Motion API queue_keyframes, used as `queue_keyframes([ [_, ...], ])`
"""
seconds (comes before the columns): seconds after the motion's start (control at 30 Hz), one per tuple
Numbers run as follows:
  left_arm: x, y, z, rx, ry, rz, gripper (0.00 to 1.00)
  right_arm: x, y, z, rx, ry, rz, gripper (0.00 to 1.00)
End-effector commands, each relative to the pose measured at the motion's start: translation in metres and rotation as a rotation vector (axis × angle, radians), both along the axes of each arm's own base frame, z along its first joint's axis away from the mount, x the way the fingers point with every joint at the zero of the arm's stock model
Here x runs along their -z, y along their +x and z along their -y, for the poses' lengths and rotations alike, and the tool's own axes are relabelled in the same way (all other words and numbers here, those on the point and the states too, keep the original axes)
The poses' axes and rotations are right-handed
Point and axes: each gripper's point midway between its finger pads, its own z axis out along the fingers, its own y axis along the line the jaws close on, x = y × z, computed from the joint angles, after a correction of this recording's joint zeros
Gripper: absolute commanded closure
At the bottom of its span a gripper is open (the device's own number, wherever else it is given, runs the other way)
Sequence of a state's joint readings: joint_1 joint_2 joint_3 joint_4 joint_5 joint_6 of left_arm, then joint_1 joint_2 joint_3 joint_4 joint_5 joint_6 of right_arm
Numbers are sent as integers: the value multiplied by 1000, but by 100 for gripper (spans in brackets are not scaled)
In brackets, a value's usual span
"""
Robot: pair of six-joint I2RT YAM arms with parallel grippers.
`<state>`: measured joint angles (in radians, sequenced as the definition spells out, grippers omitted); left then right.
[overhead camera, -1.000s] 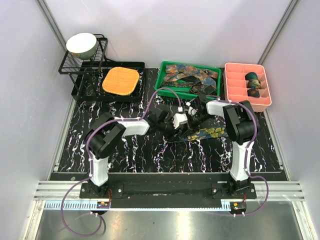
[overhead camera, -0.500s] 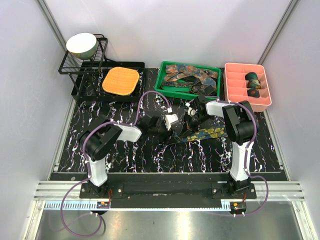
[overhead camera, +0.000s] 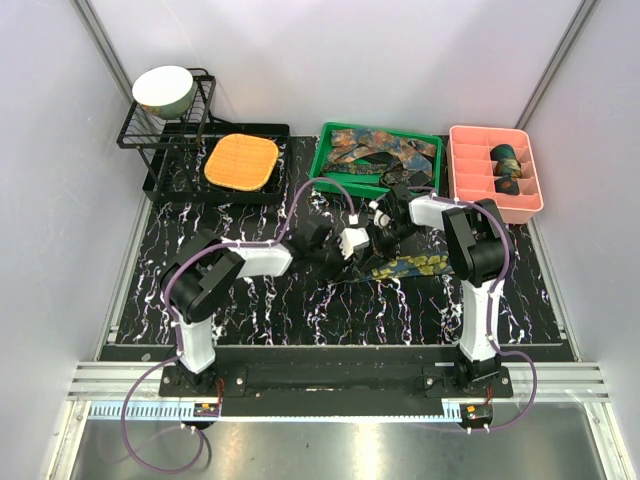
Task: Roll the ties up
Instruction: Roll the tie at the center of the board.
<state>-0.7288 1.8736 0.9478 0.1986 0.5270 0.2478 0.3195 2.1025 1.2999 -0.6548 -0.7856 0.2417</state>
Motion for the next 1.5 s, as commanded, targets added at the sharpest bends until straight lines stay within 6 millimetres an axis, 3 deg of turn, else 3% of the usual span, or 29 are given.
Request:
queue_keyframes([
  [0.0,52,-19,-45,-17,446,-57,92,1,37,11,-22,-68,125,79],
  [0.03,45,-12,-35,8,458,-29,93,-8,42,16,-4,-40,129,74],
  [0.1,61,-24,-43,36,539,-99,94,-20,46,23,13,-12,115,64],
  [0.13,54,-18,-34,38,532,-89,94,-28,50,31,33,13,111,62],
  [0.3,57,-22,-44,84,661,-132,95,-51,49,53,86,77,100,49],
  [0.43,57,-21,-52,126,731,-115,92,-64,35,47,94,175,83,48],
  [0.6,60,-20,-58,199,812,-60,87,-57,20,37,118,237,39,48],
  [0.7,60,-17,-56,214,821,-37,87,-43,12,40,125,180,8,52],
  [0.8,63,-19,-55,215,826,-59,88,-19,9,50,136,80,-22,69],
  [0.87,65,-23,-54,215,809,-83,88,-10,20,55,138,21,2,81],
  [0.97,65,-28,-53,219,795,-111,88,-5,35,55,153,13,22,90],
  [1.1,60,-30,-52,224,773,-118,88,-12,45,54,166,12,48,94],
  [1.17,58,-29,-54,233,762,-119,88,-5,43,58,167,-21,39,95],
  [1.27,47,-15,-53,206,714,-109,87,14,31,64,144,-70,-11,96],
  [1.37,33,4,-50,163,671,-94,86,19,29,67,122,-92,-13,98],
  [1.47,29,9,-46,166,654,-104,86,-5,45,63,136,-56,48,95],
])
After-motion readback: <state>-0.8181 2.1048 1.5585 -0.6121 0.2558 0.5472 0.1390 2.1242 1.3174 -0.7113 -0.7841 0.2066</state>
